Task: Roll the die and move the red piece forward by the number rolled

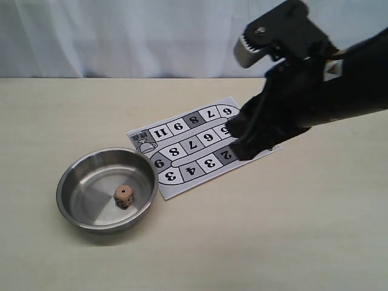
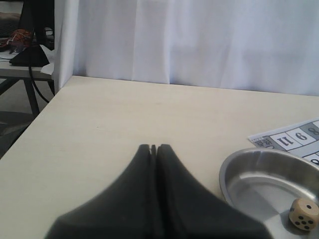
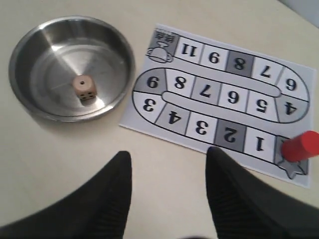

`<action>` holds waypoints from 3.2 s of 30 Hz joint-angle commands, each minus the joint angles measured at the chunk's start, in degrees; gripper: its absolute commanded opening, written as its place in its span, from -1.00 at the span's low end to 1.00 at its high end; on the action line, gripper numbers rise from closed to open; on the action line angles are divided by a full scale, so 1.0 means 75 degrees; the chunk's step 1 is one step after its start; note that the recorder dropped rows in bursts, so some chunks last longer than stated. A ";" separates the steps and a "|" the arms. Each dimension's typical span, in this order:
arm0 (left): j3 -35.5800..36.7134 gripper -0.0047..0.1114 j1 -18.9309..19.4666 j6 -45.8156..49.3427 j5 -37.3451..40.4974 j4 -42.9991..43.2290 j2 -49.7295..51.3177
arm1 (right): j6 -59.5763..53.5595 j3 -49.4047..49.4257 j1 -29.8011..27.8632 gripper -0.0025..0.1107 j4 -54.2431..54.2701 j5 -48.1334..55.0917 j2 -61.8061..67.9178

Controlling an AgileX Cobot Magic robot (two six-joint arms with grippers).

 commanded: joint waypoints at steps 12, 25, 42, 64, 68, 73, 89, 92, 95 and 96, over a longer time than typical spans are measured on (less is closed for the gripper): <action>-0.0040 -0.92 -0.0001 0.0002 -0.0085 0.0005 -0.0009 | 0.0194 -0.2547 0.1455 0.04 0.0096 0.0509 0.3172; -0.0040 -0.92 -0.0001 0.0002 -0.0085 0.0023 -0.0009 | 0.0139 -0.3162 0.1981 0.09 0.0096 -0.0414 0.4937; -0.0040 -0.92 -0.0001 0.0002 -0.0085 0.0009 -0.0009 | 0.0139 -0.3162 0.1981 0.26 0.0018 -0.1979 0.6023; -0.0040 -0.92 -0.0001 0.0002 -0.0085 0.0009 -0.0009 | 0.0209 -0.3162 0.1787 0.26 0.0009 -0.2057 0.6594; -0.0040 -0.92 -0.0001 0.0002 -0.0085 0.0009 -0.0009 | 0.0209 -0.3162 0.1787 0.24 0.0009 -0.2091 0.6677; -0.0040 -0.92 -0.0001 0.0002 -0.0085 0.0009 -0.0009 | 0.0209 -0.3162 0.1787 -0.19 0.0009 -0.2240 0.6631; -0.0040 -0.92 -0.0001 0.0002 -0.0085 0.0024 -0.0009 | 0.0280 -0.3162 0.1500 -0.88 0.0009 -0.1367 0.4524; -0.0040 -0.92 -0.0001 0.0002 -0.0085 0.0007 -0.0009 | 0.0570 -0.3162 0.1024 -0.88 0.0009 -0.0955 0.4254; -0.0040 -0.92 -0.0001 0.0002 -0.0085 0.0007 -0.0009 | 0.0627 -0.3162 0.0400 -0.88 0.0009 -0.0422 0.4113; -0.0040 -0.92 -0.0001 0.0002 -0.0085 0.0007 -0.0009 | 0.0627 -0.3162 0.0164 -0.88 0.0009 -0.0168 0.4109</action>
